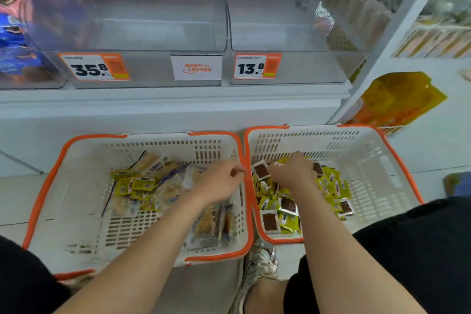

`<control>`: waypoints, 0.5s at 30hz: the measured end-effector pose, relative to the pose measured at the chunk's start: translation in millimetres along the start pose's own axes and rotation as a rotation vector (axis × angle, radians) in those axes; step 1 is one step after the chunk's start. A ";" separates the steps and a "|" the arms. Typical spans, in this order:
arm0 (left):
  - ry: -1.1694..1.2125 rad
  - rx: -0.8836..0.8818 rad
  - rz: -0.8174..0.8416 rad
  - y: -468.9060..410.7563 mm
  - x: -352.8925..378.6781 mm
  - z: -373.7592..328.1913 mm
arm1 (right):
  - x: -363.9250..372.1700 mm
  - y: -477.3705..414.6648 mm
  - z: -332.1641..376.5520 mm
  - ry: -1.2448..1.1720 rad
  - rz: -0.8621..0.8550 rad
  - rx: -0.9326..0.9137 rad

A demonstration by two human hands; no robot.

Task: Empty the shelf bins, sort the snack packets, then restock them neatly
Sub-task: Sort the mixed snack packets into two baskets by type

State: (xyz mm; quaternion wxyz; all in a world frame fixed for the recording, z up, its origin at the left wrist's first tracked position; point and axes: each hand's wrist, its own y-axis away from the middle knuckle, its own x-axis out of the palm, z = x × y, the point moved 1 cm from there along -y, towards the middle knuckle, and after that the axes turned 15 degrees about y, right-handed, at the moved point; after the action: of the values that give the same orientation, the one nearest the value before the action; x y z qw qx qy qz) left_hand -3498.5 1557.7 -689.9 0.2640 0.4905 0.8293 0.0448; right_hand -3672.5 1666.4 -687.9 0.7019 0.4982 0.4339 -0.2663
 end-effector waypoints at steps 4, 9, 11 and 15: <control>0.037 -0.083 -0.180 2.7 -9.2 44.9 | 15.8 30.7 51.4 -0.188 -0.262 -0.376; 0.063 -0.347 -0.497 15.1 -47.4 132.7 | 75.0 62.8 125.3 0.013 0.033 -0.828; 0.073 -0.438 -0.555 21.9 -63.2 169.1 | 103.3 64.0 144.6 0.101 0.133 -0.863; 0.068 -0.591 -0.562 38.7 -89.1 226.9 | 145.4 54.5 179.3 0.211 0.172 -0.900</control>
State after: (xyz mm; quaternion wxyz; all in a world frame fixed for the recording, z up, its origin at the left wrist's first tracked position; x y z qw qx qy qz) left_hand -3324.8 1461.2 -836.2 0.3682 0.1459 0.8906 0.2234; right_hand -3496.9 1527.8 -766.7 0.8196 0.2029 0.5324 0.0595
